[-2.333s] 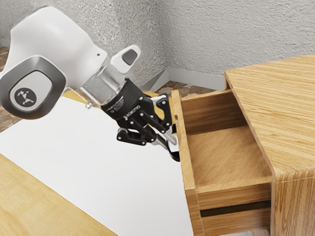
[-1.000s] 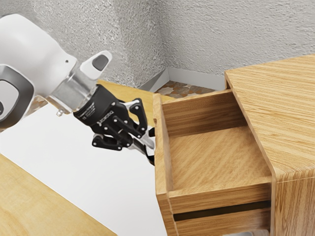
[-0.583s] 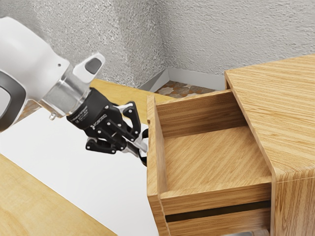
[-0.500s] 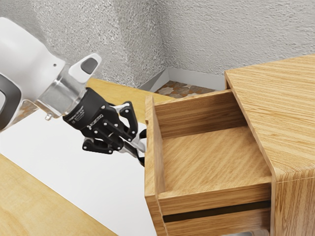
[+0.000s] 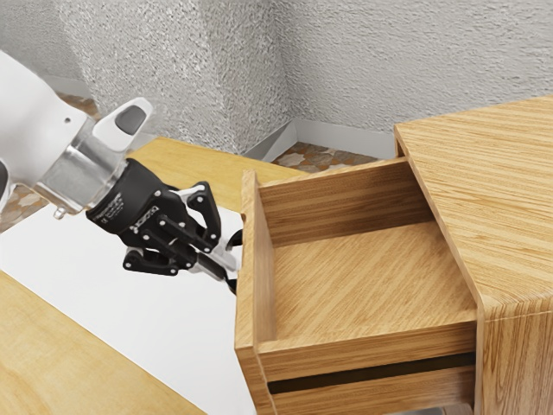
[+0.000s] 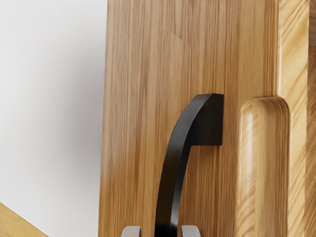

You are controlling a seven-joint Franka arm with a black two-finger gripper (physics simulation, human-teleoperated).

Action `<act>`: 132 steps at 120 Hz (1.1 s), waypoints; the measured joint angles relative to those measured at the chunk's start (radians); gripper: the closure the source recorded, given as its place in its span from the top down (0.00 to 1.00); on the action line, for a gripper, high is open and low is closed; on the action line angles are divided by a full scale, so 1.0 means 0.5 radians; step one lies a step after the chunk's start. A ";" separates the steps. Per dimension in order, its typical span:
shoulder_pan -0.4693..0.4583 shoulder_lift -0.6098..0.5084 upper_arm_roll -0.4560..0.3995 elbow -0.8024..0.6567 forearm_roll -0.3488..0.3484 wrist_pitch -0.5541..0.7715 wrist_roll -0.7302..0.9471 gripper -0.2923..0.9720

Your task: Pull the drawer handle with one arm to open the drawer

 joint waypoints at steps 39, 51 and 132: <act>0.097 -0.037 -0.008 -0.033 0.000 -0.003 0.003 0.22; 0.118 -0.044 -0.009 -0.037 -0.001 -0.006 0.005 0.22; 0.208 -0.128 -0.113 -0.096 -0.012 -0.085 0.006 0.22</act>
